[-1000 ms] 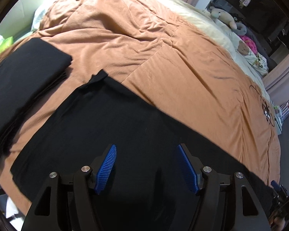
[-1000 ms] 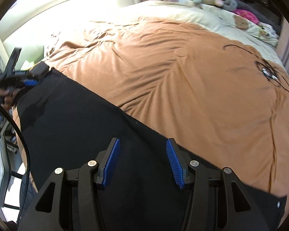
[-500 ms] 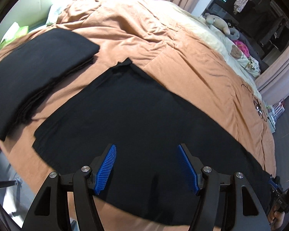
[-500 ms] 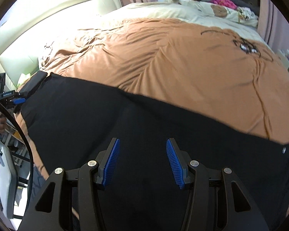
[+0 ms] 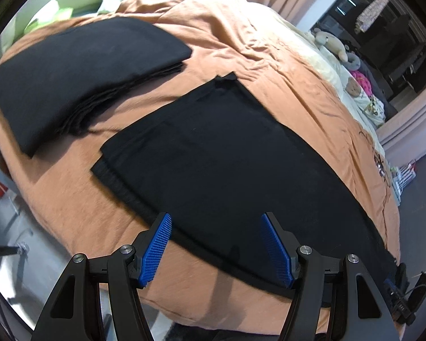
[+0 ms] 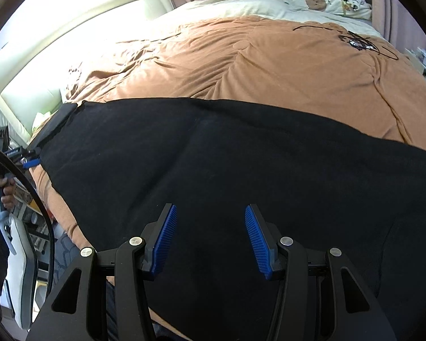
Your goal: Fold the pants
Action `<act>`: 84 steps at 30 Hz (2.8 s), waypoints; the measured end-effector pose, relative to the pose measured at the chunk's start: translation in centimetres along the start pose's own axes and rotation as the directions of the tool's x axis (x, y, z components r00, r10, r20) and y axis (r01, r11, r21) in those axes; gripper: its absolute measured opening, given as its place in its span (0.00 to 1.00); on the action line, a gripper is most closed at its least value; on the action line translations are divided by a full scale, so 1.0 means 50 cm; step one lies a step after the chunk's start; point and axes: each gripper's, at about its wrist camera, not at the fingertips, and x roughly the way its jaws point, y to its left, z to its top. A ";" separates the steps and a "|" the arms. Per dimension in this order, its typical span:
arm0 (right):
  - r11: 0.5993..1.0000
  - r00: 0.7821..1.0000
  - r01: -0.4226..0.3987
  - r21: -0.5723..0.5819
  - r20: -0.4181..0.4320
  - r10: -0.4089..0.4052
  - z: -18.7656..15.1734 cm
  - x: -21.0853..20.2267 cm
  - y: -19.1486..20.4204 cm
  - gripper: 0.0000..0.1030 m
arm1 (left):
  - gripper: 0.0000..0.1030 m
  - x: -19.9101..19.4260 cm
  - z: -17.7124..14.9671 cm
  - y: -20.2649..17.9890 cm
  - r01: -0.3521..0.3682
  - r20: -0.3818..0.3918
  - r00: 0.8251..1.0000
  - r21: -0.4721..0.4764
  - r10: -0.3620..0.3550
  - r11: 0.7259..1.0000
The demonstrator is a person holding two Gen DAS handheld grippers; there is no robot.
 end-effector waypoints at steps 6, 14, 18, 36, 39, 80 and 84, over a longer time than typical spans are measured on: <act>1.000 1.000 -0.016 0.021 -0.005 0.016 -0.017 0.010 0.017 0.47 | 0.65 0.011 -0.013 0.065 0.039 -0.009 0.999 -0.101 -0.040 0.994; 0.999 0.999 -0.027 0.026 -0.038 0.028 -0.029 0.039 0.043 0.47 | 0.62 0.035 -0.003 0.114 0.119 0.036 0.993 -0.198 -0.114 0.973; 0.999 0.999 -0.026 0.035 -0.045 0.028 -0.024 0.049 0.050 0.47 | 0.47 0.040 0.025 0.133 0.140 0.058 0.990 -0.248 -0.129 0.959; 1.000 0.998 -0.011 0.015 -0.060 0.012 -0.011 0.070 0.095 0.34 | 0.04 0.025 0.089 0.141 0.171 0.138 0.981 -0.288 -0.136 0.942; 1.000 0.999 -0.002 0.012 -0.053 0.003 0.000 0.073 0.097 0.31 | 0.04 0.005 0.096 0.136 0.214 0.171 0.971 -0.299 -0.169 0.930; 0.994 0.977 0.074 0.080 -0.206 -0.056 0.104 0.250 0.098 0.09 | 0.17 0.065 0.024 0.140 0.218 0.110 0.976 -0.376 -0.190 0.901; 0.990 0.978 0.104 0.095 -0.192 -0.084 0.129 0.261 0.084 0.09 | 0.13 0.061 0.025 0.139 0.249 0.136 0.968 -0.381 -0.212 0.890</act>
